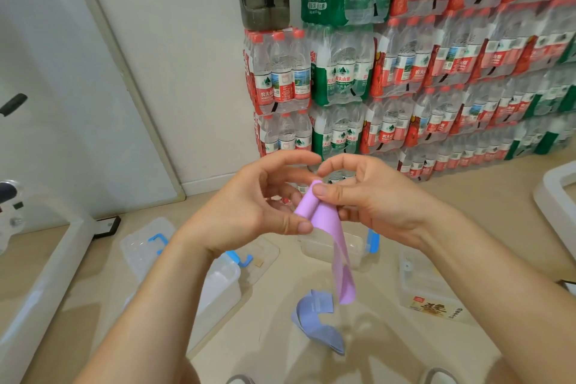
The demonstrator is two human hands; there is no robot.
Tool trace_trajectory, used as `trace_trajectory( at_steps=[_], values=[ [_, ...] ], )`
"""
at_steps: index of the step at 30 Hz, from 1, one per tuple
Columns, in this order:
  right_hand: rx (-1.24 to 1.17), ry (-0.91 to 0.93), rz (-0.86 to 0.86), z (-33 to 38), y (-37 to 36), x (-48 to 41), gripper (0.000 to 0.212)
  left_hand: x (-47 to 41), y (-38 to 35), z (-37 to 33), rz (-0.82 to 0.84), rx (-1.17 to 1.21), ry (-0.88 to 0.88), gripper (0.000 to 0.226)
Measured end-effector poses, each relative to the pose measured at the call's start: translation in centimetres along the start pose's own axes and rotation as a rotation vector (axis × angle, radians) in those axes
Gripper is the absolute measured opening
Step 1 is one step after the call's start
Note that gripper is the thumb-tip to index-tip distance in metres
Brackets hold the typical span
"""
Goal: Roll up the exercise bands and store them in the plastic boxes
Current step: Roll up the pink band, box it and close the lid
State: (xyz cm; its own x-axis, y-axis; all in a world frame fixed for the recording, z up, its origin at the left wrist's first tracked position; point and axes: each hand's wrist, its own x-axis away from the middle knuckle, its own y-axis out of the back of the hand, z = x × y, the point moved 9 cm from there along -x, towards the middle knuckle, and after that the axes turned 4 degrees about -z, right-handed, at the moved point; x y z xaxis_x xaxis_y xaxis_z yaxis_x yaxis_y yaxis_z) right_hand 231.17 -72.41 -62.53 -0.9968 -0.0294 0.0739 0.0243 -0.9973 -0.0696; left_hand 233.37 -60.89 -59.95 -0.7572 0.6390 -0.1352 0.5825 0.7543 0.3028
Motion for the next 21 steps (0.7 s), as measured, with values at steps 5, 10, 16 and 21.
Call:
trace_trajectory(
  at_steps=[5, 10, 16, 21],
  values=[
    [-0.125, 0.102, -0.081, 1.0, 0.8, -0.1, 0.019, 0.0, 0.9, 1.2, -0.086, 0.178, 0.122, 0.042],
    [-0.081, 0.131, -0.148, 1.1, 0.9, -0.1, 0.015, -0.4, 1.5, 1.6, -0.255, 0.178, 0.138, 0.023],
    [-0.02, 0.116, -0.151, 1.1, 0.9, 0.0, 0.009, -0.4, 2.3, 1.6, -0.372, 0.163, 0.144, 0.02],
    [-0.03, 0.098, -0.15, 1.0, 1.1, -0.1, 0.007, -0.3, 2.4, 1.6, -0.411, 0.122, 0.137, 0.014]
  ],
)
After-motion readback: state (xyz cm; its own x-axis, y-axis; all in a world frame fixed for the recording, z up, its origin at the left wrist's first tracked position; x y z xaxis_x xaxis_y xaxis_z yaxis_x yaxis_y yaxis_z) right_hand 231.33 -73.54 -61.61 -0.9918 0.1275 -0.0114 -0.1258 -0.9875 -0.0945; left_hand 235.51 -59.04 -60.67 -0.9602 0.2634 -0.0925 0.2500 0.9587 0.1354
